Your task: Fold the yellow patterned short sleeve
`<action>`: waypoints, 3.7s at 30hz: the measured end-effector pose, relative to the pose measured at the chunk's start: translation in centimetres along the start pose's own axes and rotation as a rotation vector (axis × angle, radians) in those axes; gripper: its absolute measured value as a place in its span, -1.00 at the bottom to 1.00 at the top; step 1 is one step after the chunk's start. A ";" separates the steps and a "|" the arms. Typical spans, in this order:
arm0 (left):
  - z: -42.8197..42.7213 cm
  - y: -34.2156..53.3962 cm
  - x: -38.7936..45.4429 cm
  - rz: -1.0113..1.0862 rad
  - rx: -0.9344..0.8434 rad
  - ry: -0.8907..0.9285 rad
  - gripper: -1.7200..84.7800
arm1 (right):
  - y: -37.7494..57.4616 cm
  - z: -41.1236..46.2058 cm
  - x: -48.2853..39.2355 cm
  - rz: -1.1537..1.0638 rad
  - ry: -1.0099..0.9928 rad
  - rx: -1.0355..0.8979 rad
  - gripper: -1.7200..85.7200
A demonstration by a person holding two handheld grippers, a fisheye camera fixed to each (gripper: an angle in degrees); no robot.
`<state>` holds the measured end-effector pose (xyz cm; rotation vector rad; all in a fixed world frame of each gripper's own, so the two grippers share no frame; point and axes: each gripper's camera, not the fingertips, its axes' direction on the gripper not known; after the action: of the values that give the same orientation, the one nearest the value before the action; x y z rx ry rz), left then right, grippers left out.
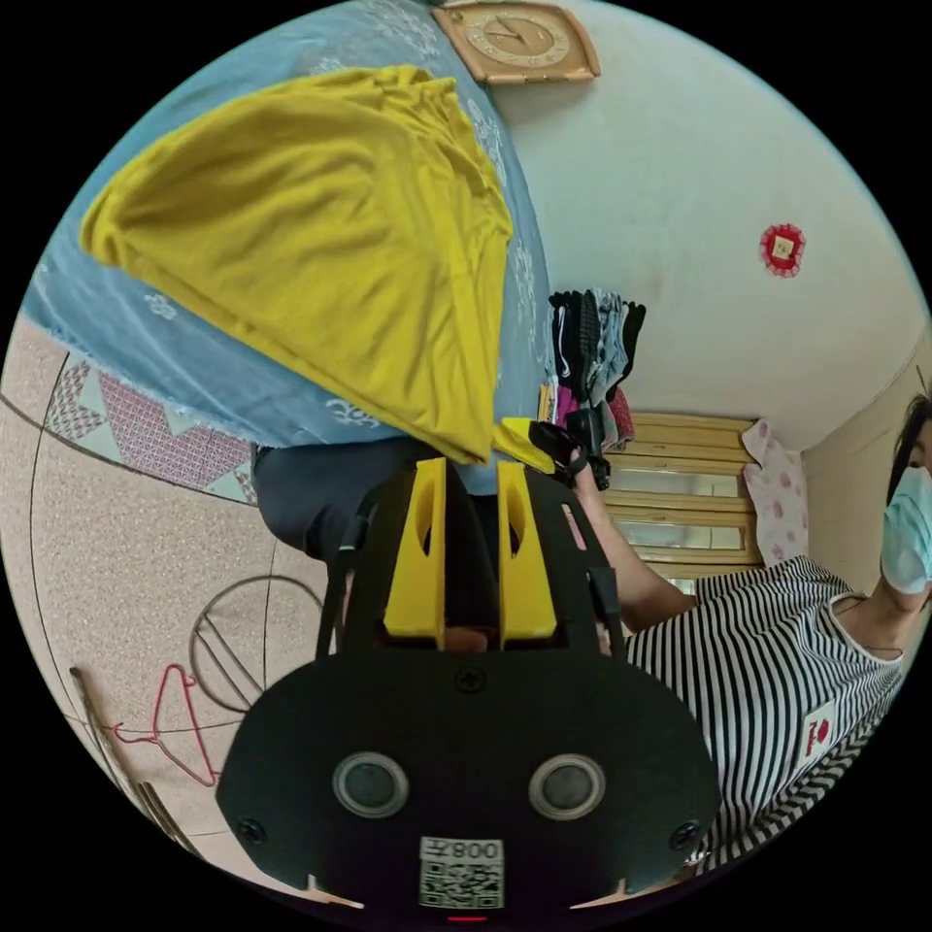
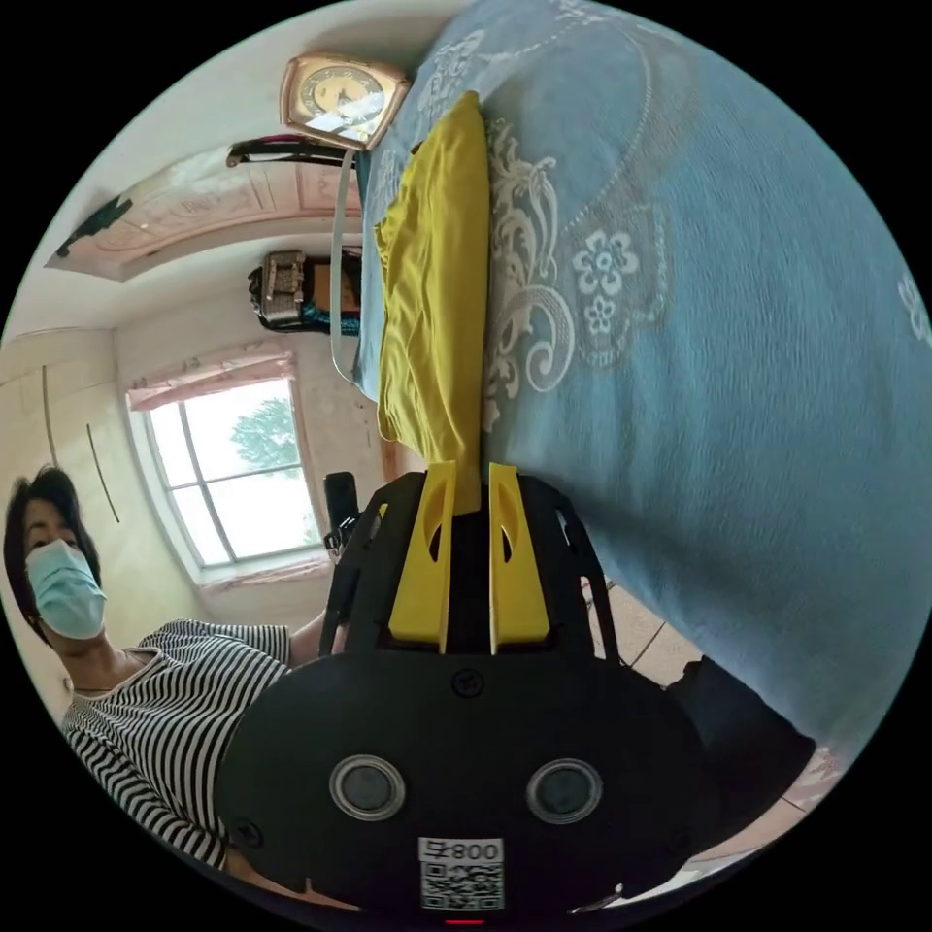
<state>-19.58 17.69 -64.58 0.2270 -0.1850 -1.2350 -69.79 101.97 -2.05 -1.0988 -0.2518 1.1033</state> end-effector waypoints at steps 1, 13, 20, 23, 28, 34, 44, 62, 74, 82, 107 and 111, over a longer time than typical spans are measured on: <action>0.0 -0.2 0.1 0.003 0.000 -0.009 -0.78 | 0.1 0.0 0.2 0.003 -0.006 -0.005 -0.82; 3.0 -3.8 0.6 -0.046 -0.089 -0.020 -0.88 | 0.4 -3.2 1.0 0.007 -0.135 0.016 -0.79; 0.7 -3.6 1.0 -0.055 0.004 0.069 -0.94 | 0.7 -4.1 1.3 0.027 -0.235 0.029 -0.76; 0.3 -3.6 1.0 -0.065 0.015 0.095 -0.94 | 0.2 -4.3 0.9 0.030 -0.278 0.024 -0.74; 0.3 -3.6 0.9 -0.075 0.017 0.121 -0.94 | -0.5 -4.1 -0.6 0.017 -0.320 -0.001 -0.73; 0.4 -3.6 0.7 -0.086 0.029 0.154 -0.94 | -1.3 -3.9 -1.4 0.047 -0.360 -0.007 -0.77; -4.5 0.1 -2.8 -0.177 0.196 0.147 -0.84 | -3.2 -6.9 -4.8 0.045 -0.402 0.027 -0.92; -5.0 3.3 -11.7 -0.352 0.708 0.563 -0.69 | -9.5 -13.7 -17.1 -0.056 -0.451 0.035 -0.93; -3.5 4.6 -7.2 -0.285 0.639 0.421 -0.88 | -8.8 -21.8 -18.3 -0.028 -0.383 0.121 -0.93; -1.7 7.6 0.7 -0.037 0.568 0.458 -0.89 | -3.2 -31.1 -21.9 -0.132 -0.395 0.204 -0.93; 22.6 15.9 21.7 0.568 0.035 0.666 -0.90 | 32.8 -65.0 -27.6 -0.604 -0.393 0.743 -0.94; 28.9 14.2 21.8 0.529 -0.050 0.632 -0.90 | 33.7 -68.3 -24.3 -0.552 -0.385 0.806 -0.93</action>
<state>-7.23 -0.54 -32.54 0.4789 0.3192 -0.5990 -56.93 42.99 -54.42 -0.0730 -0.3439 0.7791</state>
